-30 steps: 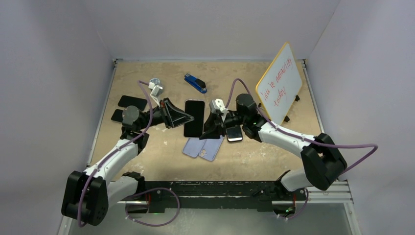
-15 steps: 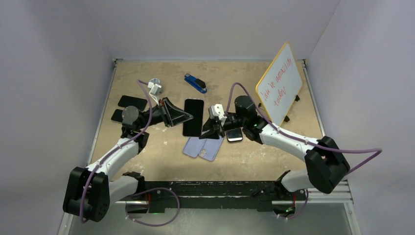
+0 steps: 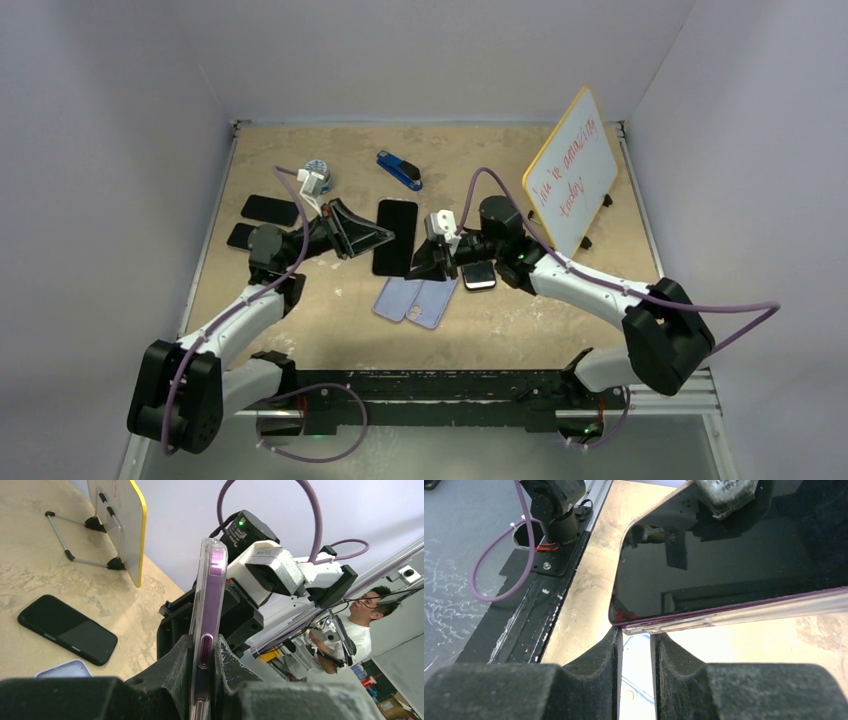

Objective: Take the phone out of the phone case
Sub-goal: Remove the phone case from the phone.

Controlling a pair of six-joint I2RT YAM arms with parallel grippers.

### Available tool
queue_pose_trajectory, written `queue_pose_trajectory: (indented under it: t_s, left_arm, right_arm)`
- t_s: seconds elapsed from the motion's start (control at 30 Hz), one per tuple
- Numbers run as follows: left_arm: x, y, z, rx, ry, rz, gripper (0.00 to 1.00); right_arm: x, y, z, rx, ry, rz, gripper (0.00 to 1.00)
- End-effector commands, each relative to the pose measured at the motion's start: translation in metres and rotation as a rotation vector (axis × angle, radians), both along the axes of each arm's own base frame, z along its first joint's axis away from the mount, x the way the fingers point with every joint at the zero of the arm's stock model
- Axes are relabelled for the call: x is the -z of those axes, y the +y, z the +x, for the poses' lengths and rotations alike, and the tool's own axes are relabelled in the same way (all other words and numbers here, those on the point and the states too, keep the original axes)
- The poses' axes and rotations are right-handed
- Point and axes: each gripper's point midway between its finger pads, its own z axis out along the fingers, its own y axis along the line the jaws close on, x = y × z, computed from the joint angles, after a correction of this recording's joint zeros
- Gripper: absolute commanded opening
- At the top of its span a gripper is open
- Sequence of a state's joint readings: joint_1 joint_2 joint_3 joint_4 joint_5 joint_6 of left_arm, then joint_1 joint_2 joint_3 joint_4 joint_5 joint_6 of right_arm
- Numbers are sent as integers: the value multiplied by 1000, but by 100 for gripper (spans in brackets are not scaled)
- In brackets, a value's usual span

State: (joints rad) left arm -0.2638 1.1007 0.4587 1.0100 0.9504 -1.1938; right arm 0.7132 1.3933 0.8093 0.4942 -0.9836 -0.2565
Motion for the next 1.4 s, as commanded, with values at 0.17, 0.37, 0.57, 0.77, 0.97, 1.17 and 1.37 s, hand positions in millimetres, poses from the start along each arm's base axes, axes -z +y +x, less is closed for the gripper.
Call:
queue_pose_trajectory:
  t_s: [0.17,0.37,0.57,0.77,0.97,1.17,1.37]
  left_arm:
    - [-7,-29,-50,190,59,-42,0]
    - [-1,-28,-50,168,79,-37,0]
    - [10,-27,-40,102,28,20,0]
    - [25,-29,-44,140,34,38,0]
    - [39,-27,-48,130,73,46,0]
    - [41,-26,-55,152,77,55,0]
    - [52,-24,-54,126,114,64,0]
  right_arm:
    - [-57,17,72,304,-186,154,0]
    - [-62,19,78,332,-113,183,0]
    - [-73,12,48,241,-3,257,0]
    - [-92,3,32,205,121,313,6]
    - [-117,-8,37,221,193,402,10]
    - [-131,-18,53,241,274,488,10]
    - [-142,-19,47,193,286,529,12]
